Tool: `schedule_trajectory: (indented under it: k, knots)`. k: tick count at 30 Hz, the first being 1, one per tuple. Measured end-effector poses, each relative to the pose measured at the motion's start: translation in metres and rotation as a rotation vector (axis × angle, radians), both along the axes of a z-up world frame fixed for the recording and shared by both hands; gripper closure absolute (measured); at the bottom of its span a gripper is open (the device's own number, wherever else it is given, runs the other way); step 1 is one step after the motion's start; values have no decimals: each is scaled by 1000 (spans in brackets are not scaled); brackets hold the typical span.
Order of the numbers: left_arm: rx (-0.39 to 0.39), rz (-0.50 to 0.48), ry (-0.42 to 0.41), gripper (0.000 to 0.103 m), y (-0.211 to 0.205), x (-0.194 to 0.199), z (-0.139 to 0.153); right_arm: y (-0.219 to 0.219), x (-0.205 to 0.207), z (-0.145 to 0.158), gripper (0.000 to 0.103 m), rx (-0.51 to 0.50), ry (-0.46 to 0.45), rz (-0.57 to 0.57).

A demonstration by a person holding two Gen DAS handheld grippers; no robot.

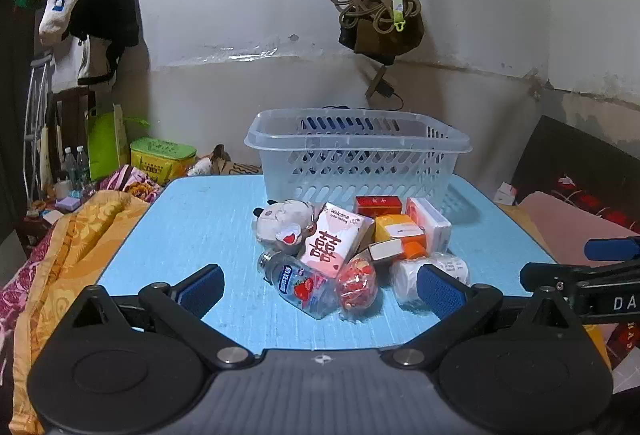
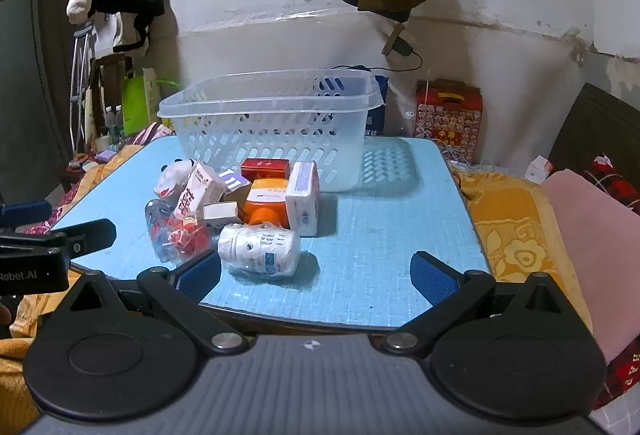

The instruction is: Organize objects

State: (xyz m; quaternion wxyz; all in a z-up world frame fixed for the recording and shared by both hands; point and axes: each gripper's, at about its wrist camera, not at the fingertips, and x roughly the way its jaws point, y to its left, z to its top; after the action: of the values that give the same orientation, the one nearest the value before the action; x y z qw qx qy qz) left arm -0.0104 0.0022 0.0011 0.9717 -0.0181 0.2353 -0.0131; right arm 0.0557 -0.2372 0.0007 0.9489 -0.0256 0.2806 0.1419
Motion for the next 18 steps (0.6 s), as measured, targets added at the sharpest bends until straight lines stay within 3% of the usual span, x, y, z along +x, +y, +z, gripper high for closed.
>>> schedule_trajectory:
  k: [8, 18]
  knots:
    - [-22, 8, 7, 0, 2, -2, 0, -12, -2, 4, 0, 88, -9, -35]
    - [-38, 2, 29, 0, 3, 2, -2, -5, -1, 4, 0, 56, -12, -37]
